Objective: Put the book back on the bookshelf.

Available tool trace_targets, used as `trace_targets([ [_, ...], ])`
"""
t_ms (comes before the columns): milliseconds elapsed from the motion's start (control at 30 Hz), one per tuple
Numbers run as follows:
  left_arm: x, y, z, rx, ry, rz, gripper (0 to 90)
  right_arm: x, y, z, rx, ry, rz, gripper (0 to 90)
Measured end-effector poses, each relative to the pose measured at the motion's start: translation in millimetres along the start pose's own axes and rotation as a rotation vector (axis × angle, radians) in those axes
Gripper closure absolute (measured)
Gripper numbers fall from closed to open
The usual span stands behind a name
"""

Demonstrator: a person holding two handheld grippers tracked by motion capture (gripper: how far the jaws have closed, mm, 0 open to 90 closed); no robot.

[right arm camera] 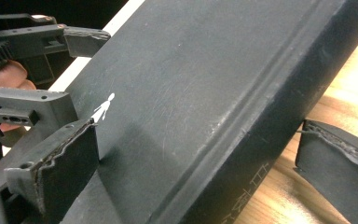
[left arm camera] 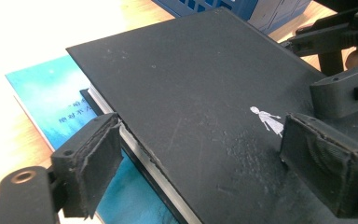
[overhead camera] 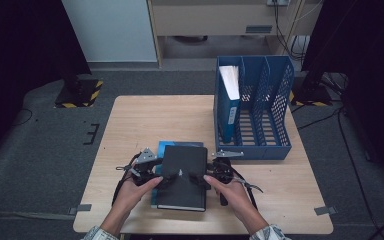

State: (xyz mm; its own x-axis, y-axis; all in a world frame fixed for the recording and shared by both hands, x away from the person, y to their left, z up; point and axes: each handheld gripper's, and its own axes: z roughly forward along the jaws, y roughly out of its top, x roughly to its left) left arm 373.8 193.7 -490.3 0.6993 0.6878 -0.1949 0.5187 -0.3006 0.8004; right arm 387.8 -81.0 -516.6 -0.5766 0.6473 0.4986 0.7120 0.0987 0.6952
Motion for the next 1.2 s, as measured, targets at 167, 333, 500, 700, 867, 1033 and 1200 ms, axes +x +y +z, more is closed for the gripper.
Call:
trace_targets([
  [167,1.7,-1.8,5.1,0.004,-0.052,-0.045,10.0,-2.9,0.0,1.8,-0.003,0.014,0.023,0.0],
  [333,1.7,-1.2,5.0,0.007,-0.051,-0.041,9.7,-5.5,-0.7,3.5,0.001,0.034,0.054,0.1],
  [500,1.7,-0.9,4.7,0.009,-0.051,-0.039,9.8,-5.9,-1.4,9.1,0.004,0.063,0.087,0.0],
  [700,3.0,0.8,2.9,0.015,-0.054,-0.030,11.5,-4.7,1.0,8.4,0.023,0.056,0.089,0.4],
  [867,5.2,2.5,-2.5,0.001,-0.052,-0.041,19.4,0.0,5.2,6.0,0.035,0.035,0.062,0.6],
  [1033,6.2,4.1,-7.2,-0.012,-0.050,-0.037,25.4,5.8,8.4,3.4,0.035,0.015,0.049,1.3],
  [1200,6.6,7.2,-14.1,-0.023,-0.044,-0.028,30.9,10.7,12.2,0.4,0.015,-0.004,0.026,4.2],
])
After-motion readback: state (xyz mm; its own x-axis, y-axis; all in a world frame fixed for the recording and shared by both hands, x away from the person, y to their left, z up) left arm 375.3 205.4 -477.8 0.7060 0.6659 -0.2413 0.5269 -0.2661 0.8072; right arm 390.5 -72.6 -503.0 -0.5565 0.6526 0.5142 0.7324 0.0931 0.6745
